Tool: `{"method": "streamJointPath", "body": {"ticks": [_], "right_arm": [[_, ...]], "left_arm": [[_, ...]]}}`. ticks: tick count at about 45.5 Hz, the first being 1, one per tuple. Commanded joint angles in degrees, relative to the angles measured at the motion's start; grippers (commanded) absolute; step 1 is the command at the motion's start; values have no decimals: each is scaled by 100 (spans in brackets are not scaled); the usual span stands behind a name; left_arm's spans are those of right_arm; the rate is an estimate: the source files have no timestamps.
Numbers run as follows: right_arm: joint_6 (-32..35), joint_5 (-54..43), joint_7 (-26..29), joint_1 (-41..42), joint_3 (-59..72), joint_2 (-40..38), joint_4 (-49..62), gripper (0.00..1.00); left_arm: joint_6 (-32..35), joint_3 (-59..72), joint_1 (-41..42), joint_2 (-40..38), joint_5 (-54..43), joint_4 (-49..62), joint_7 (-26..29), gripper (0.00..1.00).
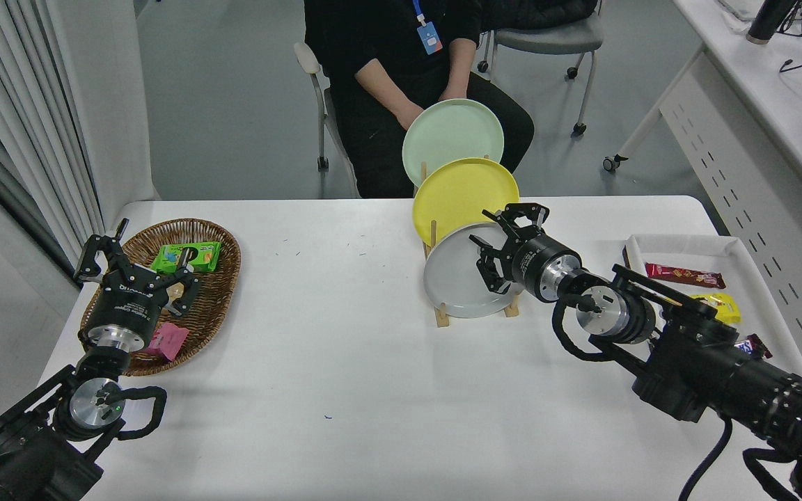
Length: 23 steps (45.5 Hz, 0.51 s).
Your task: Place the plate on the table
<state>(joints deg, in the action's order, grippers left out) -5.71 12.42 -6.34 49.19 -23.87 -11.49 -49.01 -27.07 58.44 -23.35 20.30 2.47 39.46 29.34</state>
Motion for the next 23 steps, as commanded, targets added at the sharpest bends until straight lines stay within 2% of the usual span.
{"method": "streamJointPath", "body": {"ticks": [1, 23], "right_arm": [[-475, -3, 1, -85, -126, -134, -469, 43], [-809, -55, -7, -112, -390, -187, -504, 43]], "left_arm": [[0, 0, 6, 0, -1, 0, -7, 98], [0, 0, -2, 0, -1, 0, 2, 98]]}}
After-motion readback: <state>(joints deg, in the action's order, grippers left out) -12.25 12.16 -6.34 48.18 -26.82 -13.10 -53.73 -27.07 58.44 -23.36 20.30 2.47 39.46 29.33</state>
